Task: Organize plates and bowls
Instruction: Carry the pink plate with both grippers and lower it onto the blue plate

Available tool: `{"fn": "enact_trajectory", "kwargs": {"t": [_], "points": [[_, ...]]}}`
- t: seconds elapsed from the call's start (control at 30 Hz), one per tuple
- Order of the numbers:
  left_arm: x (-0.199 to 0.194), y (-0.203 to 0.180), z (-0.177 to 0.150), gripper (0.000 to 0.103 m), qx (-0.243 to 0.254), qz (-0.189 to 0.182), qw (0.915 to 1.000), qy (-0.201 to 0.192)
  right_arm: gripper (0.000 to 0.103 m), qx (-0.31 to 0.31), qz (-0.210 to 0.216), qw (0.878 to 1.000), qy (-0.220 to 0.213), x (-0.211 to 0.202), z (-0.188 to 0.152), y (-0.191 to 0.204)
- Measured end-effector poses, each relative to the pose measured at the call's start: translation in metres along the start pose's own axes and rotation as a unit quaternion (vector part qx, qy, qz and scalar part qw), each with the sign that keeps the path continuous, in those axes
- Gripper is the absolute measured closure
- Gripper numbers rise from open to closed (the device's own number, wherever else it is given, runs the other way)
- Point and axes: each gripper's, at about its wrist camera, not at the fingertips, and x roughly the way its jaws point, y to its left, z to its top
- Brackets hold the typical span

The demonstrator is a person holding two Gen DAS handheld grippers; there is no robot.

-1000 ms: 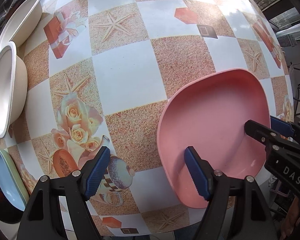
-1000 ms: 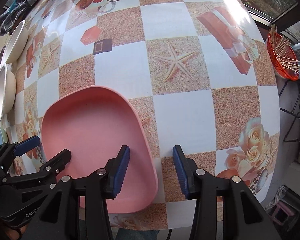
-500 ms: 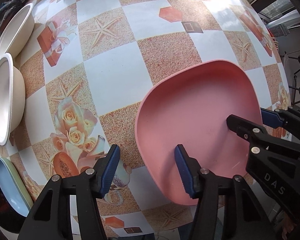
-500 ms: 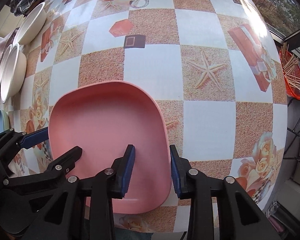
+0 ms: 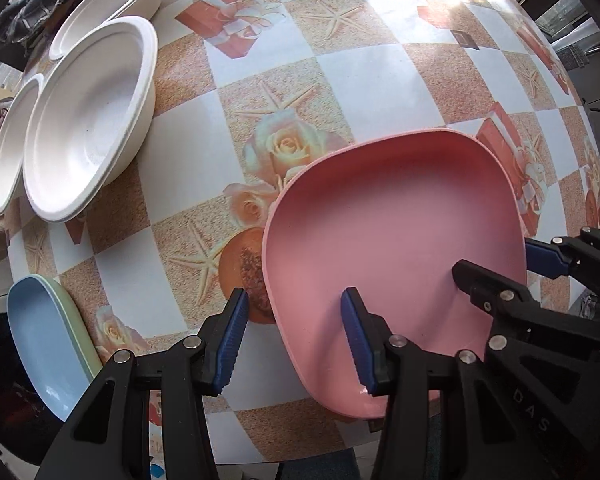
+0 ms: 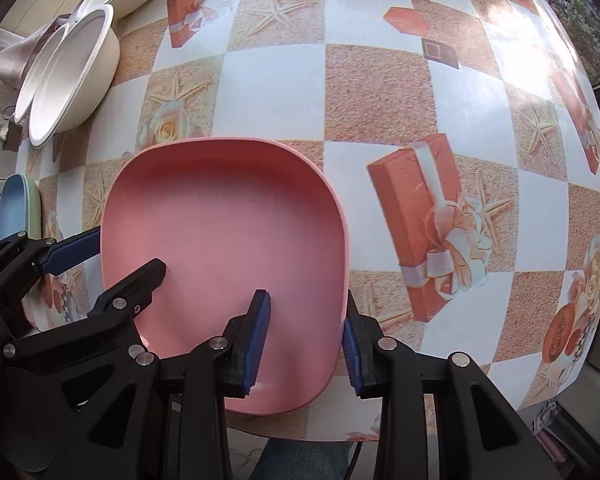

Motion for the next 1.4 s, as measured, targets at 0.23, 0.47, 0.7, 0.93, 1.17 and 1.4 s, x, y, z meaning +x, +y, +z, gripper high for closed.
{"fn": "enact_trajectory", "kwargs": {"t": [0.23, 0.47, 0.7, 0.93, 1.17, 1.4], "points": [[0.0, 0.054, -0.038, 0.051, -0.012, 0.022, 0.9997, -0.002, 0.067, -0.016, 0.015, 1.0, 0.013, 0.012, -0.008, 0.071], [0.003, 0.105, -0.074, 0.051, -0.029, 0.012, 0.9995, 0.003, 0.066, -0.024, -0.002, 1.0, 0.015, 0.018, -0.013, 0.117], [-0.006, 0.106, -0.075, 0.051, -0.033, 0.006, 0.9994, 0.0, 0.067, -0.018, -0.002, 1.0, 0.016, 0.02, -0.011, 0.126], [0.003, 0.097, -0.061, 0.051, -0.033, 0.001, 0.9994, -0.004, 0.066, -0.017, -0.008, 1.0, 0.017, 0.014, -0.008, 0.096], [0.0, 0.094, -0.058, 0.051, -0.032, -0.002, 0.9995, -0.004, 0.066, -0.019, -0.012, 1.0, 0.021, 0.009, -0.003, 0.106], [-0.001, 0.093, -0.057, 0.051, -0.034, -0.002, 0.9994, -0.004, 0.066, -0.021, -0.013, 0.999, 0.026, 0.006, 0.003, 0.11]]}}
